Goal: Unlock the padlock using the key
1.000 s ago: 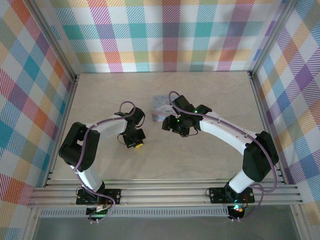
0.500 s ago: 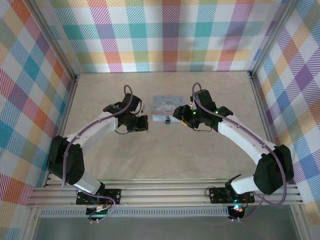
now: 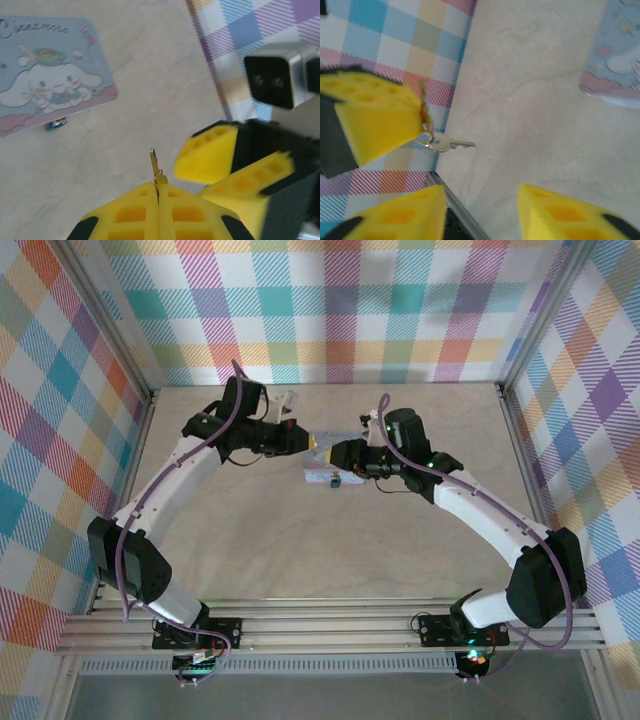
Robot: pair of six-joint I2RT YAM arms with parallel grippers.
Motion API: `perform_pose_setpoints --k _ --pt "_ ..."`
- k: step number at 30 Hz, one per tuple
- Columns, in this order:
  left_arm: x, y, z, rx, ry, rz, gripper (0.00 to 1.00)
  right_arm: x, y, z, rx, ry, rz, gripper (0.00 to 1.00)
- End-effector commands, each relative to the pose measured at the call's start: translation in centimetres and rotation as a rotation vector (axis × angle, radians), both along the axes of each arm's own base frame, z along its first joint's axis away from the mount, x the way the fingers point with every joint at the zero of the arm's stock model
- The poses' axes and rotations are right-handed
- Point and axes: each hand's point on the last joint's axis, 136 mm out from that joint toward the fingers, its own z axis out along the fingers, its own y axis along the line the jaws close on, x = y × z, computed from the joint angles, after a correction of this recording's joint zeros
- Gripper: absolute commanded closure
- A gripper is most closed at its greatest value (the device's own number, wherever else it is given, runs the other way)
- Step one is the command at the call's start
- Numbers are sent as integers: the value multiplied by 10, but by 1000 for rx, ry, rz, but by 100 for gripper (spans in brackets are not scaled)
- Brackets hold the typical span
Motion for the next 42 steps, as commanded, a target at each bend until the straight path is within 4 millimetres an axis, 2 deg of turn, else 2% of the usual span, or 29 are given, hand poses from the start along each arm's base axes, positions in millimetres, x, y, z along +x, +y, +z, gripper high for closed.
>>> perform_pose_setpoints --k 1,4,7,10,17,25,29,37,42 --pt "-7 -6 6 -56 116 -21 100 -3 15 23 1 -244 110 63" --pt "-10 -9 18 -90 97 -46 100 1 20 26 3 -315 123 62" --pt "-17 -8 25 -91 35 -87 100 7 18 40 66 -314 79 61" --pt "-24 -6 26 -82 -12 -130 100 10 10 53 138 -227 51 61" --pt "-37 -7 34 -112 -88 -205 100 11 -10 73 185 -144 25 60" --pt "-47 -13 49 -175 -141 -296 100 5 8 88 251 -52 169 61" --pt "-47 -15 50 -191 -130 -295 100 1 11 89 266 -43 205 63" --pt "-47 -13 51 -179 -145 -282 100 -2 15 72 255 40 245 63" --pt "-44 -13 48 -167 -142 -277 100 -6 20 73 273 53 291 64"
